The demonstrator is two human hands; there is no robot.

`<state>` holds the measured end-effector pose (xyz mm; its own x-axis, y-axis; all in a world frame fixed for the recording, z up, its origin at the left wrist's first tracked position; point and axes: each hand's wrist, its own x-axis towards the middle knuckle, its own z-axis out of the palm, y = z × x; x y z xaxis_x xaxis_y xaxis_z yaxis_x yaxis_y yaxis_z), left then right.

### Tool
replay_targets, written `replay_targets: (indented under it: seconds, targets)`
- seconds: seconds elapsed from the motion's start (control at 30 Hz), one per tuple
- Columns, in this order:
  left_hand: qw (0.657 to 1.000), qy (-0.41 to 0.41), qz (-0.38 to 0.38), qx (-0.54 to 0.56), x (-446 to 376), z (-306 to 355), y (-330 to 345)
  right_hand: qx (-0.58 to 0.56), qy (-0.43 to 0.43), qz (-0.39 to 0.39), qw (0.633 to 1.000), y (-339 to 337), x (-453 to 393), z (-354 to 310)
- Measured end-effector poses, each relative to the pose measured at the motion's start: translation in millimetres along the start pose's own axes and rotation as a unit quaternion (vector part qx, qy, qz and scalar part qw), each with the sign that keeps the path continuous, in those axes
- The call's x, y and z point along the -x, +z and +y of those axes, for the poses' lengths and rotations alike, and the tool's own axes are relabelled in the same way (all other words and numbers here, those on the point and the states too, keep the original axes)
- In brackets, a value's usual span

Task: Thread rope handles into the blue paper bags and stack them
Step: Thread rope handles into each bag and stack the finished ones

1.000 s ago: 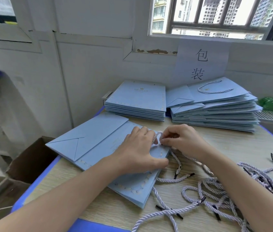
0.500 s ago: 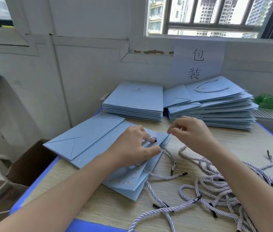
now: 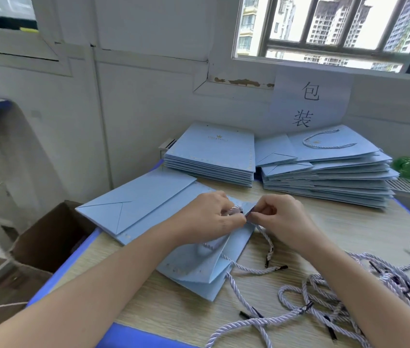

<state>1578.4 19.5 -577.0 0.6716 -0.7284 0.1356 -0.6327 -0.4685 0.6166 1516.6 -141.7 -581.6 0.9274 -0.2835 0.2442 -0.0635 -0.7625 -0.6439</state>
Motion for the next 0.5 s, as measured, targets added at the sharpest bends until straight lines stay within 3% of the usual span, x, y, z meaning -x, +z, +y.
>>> replay_targets:
  seconds: [0.17,0.3,0.4,0.5]
  targets:
    - [0.998,-0.028,0.057,0.008,-3,-3,-3,-0.026,0.002,-0.046,0.999,-16,-1,-3]
    - [0.996,-0.033,0.084,0.005,-3,-13,-7,-0.057,0.034,0.01,0.998,-45,-1,1]
    - [0.996,-0.025,0.091,0.006,-3,-13,-5,0.034,0.029,0.07,0.997,-46,0,5]
    - [0.995,-0.017,0.093,0.014,-3,-11,-1,0.111,-0.009,0.049,0.992,-36,1,4]
